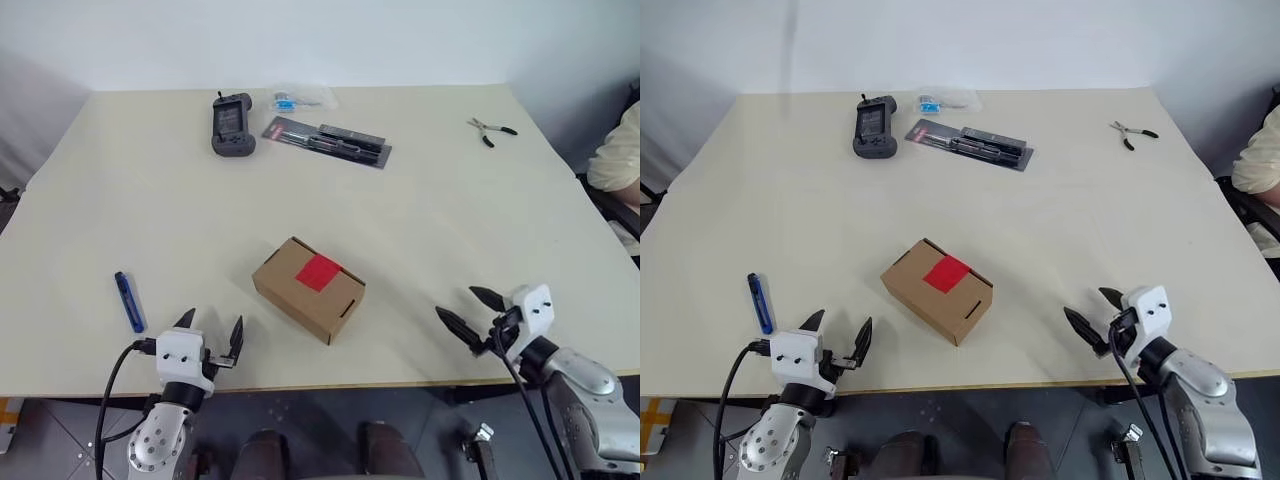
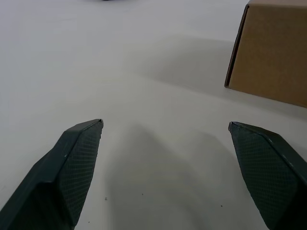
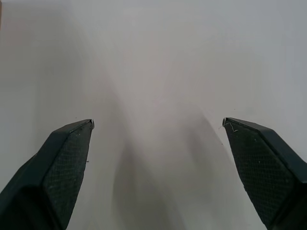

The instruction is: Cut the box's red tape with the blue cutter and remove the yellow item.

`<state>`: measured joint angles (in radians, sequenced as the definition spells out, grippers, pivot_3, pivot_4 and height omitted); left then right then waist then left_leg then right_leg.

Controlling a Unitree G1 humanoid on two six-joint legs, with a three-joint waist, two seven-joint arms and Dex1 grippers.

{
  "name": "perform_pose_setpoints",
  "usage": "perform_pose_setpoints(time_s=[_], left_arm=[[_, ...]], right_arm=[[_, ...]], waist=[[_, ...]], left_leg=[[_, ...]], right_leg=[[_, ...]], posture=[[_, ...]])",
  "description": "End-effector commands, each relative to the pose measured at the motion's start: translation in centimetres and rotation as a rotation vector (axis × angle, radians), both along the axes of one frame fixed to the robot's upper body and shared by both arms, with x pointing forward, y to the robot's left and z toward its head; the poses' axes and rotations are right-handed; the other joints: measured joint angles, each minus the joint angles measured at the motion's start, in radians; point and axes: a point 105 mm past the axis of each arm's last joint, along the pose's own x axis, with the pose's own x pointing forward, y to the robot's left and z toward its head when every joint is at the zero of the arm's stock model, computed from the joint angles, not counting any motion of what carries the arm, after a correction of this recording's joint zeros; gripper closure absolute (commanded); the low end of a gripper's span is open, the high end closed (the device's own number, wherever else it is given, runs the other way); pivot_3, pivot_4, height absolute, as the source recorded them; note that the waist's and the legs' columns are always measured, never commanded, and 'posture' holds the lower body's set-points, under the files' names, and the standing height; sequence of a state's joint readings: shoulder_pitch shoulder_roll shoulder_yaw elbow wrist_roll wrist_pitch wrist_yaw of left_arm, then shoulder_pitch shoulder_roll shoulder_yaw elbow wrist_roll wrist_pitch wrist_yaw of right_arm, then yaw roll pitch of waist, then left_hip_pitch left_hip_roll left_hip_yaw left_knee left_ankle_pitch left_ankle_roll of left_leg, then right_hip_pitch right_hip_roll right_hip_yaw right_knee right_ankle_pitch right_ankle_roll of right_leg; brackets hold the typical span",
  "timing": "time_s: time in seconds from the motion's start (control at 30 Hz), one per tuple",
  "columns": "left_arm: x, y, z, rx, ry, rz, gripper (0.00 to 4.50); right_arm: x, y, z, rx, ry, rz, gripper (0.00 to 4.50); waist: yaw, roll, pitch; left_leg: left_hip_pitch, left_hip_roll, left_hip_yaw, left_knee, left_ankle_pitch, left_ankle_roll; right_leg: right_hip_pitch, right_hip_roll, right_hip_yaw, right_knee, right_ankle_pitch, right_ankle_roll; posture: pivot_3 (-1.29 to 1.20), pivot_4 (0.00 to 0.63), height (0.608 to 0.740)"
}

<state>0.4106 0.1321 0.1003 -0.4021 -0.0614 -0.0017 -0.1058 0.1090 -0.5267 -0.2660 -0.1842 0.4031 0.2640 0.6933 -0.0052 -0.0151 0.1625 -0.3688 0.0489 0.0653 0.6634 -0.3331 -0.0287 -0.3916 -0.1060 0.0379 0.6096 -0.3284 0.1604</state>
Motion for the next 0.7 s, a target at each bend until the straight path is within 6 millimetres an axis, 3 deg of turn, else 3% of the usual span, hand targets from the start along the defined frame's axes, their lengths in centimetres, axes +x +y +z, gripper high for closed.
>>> perform_pose_setpoints(time_s=[0.03, 0.2, 0.3, 0.4, 0.5, 0.7], left_arm=[[-0.5, 0.5, -1.4, -0.006, 0.058, 0.025, 0.04], [0.2, 0.5, -1.9, -0.053, 0.097, 0.046, 0.04], [1.4, 0.7, -2.6, -0.05, 0.156, 0.064, 0.04], [2.3, 0.1, -1.9, -0.036, 0.131, 0.021, 0.04], [2.9, -0.8, -1.3, -0.062, 0.109, -0.026, 0.66], [4.3, -1.2, -0.7, -0.063, 0.079, -0.068, 2.59]], right_arm=[[0.3, -0.5, 0.9, -0.013, -0.031, -0.009, 0.0], [0.8, -0.6, 1.0, 0.006, -0.02, -0.027, 0.0], [1.6, -1.2, -0.3, -0.02, 0.087, -0.112, 0.0], [2.2, -1.0, 0.4, 0.012, 0.05, -0.127, 0.0], [2.4, -0.4, 1.1, 0.023, 0.011, -0.128, 0.92], [2.1, 0.6, 1.5, 0.015, -0.008, -0.101, 3.09]], waist=[[0.0, 0.0, 0.0], [0.002, 0.001, 0.0], [0.006, 0.005, -0.003], [0.006, 0.008, -0.005], [0.006, 0.009, -0.005], [0.007, 0.009, -0.005]], left_leg=[[0.0, 0.0, 0.0, 0.0, 0.0, 0.0], [0.0, 0.0, 0.0, 0.001, 0.0, 0.0], [0.001, -0.001, -0.001, 0.003, 0.0, 0.001], [0.002, -0.001, -0.001, 0.003, 0.001, 0.001], [0.001, -0.001, -0.002, 0.003, 0.002, 0.002], [0.001, -0.002, -0.002, 0.003, 0.002, 0.002]], right_leg=[[0.0, 0.0, 0.0, 0.0, 0.0, 0.0], [0.0, 0.0, 0.0, 0.001, 0.0, 0.0], [0.001, 0.0, 0.0, 0.002, 0.0, 0.0], [0.002, 0.0, 0.0, 0.004, 0.002, -0.001], [0.002, 0.0, 0.0, 0.004, 0.002, -0.001], [0.002, 0.0, 0.0, 0.004, 0.003, 0.0]], posture=[[0.0, 0.15, 0.74], [0.0, 0.15, 0.74], [0.0, 0.15, 0.74], [0.0, 0.15, 0.74], [0.0, 0.15, 0.74], [0.0, 0.15, 0.74]])
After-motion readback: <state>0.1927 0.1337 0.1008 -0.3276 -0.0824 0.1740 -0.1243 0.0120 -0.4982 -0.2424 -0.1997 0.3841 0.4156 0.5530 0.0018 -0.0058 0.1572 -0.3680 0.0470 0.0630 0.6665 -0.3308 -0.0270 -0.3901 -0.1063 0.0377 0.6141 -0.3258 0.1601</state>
